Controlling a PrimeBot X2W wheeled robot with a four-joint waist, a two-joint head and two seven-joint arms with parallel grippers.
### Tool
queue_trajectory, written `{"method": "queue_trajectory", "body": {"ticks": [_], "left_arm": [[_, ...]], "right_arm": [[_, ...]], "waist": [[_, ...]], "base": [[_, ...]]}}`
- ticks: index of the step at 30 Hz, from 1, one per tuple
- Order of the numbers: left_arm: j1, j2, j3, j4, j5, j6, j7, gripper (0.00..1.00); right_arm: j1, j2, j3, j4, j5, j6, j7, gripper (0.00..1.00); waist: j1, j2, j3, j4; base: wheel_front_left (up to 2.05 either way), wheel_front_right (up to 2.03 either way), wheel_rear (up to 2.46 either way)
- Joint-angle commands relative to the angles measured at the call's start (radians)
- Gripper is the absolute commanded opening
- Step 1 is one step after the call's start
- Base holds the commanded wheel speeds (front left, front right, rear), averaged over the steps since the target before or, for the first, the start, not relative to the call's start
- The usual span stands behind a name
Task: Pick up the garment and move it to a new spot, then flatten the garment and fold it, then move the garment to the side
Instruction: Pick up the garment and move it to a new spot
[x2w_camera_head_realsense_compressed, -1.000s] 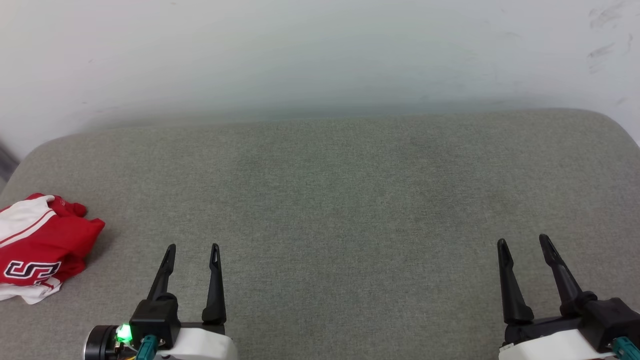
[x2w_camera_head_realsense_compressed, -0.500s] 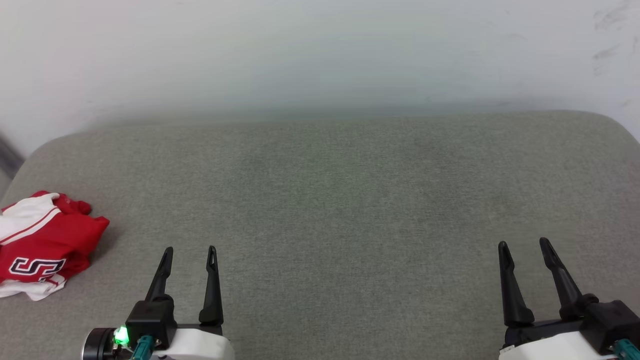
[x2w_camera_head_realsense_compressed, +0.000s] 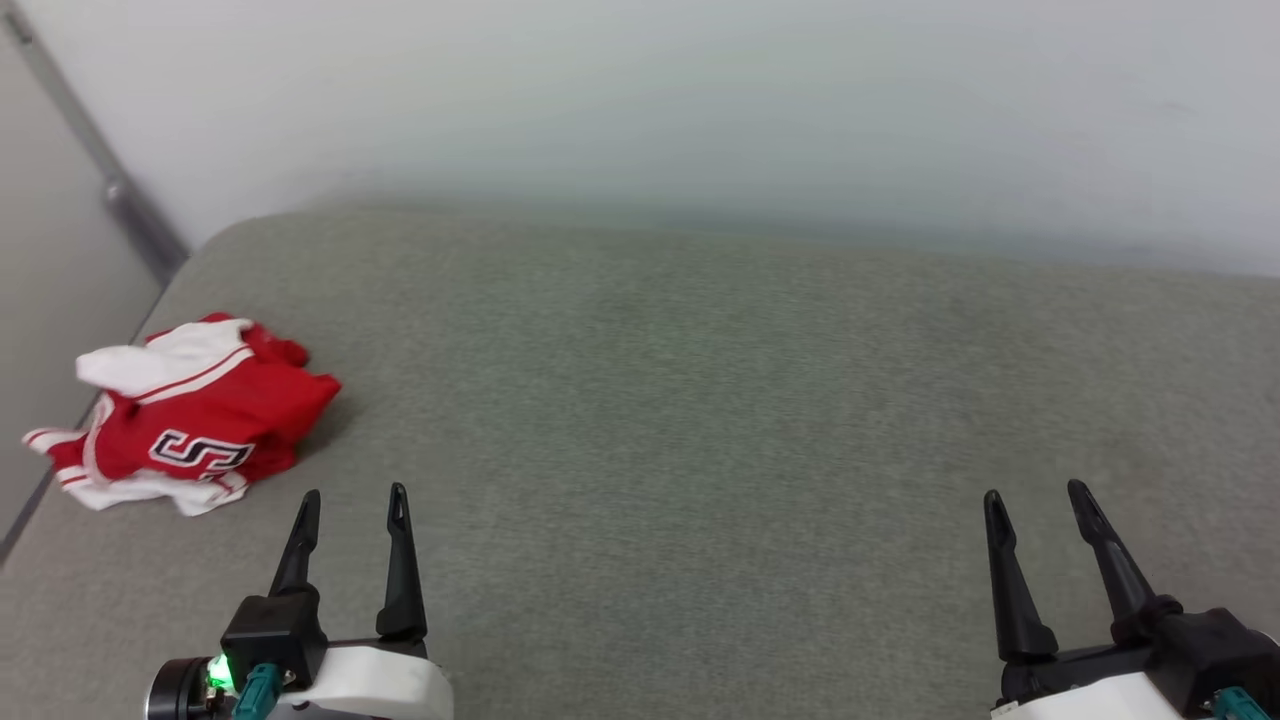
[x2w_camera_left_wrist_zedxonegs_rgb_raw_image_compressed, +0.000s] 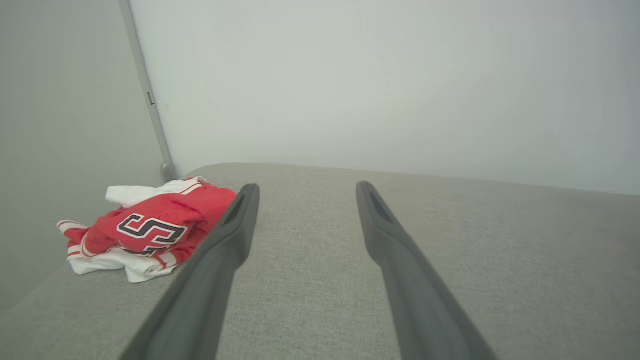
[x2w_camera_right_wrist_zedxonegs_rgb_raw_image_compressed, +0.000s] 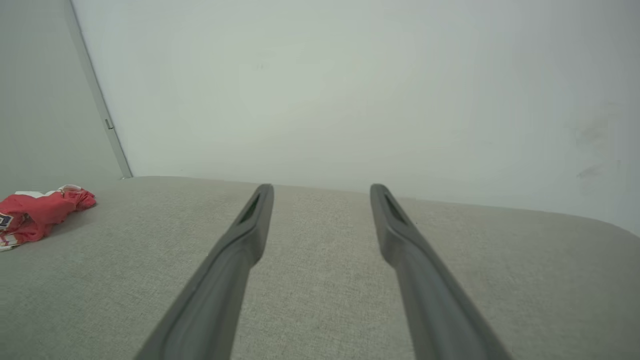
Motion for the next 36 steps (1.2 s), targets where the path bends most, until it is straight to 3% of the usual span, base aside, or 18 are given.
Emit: {"method": "queue_trajectory", "body": {"ticks": [1,14,24,31,36], "left_arm": [[-0.005,-0.001,0.005,0.001,-0.003,0.006,-0.003,1.0],[0.016,-0.001,0.047,-0.011,-0.022,0.026,-0.003,1.0],[0.034,-0.001,0.061,-0.011,-0.049,0.049,-0.003,1.0],[-0.072,0.005,0.104,0.014,-0.058,-0.011,-0.003,1.0],[-0.251,0.044,0.162,0.071,-0.082,-0.09,-0.003,1.0]], "right_arm": [[0.007,0.001,0.003,-0.005,-0.006,0.0,-0.002,1.0],[0.016,0.001,0.025,-0.028,-0.042,0.0,-0.002,1.0],[0.015,0.001,0.039,-0.029,-0.044,0.0,-0.002,1.0],[-0.002,0.001,0.029,-0.042,-0.059,0.0,-0.002,1.0],[-0.047,0.001,0.018,-0.07,-0.091,0.0,-0.002,1.0]], "waist": [[0.0,0.0,0.001,0.048],[0.0,0.0,-0.003,0.238],[0.0,0.0,0.0,0.265],[0.0,0.0,0.039,0.241],[0.0,0.0,0.119,0.21]], "base": [[0.0,0.0,0.0],[0.0,0.0,0.0],[0.0,0.0,0.0],[0.0,0.0,0.0],[0.0,0.0,0.0]]}}
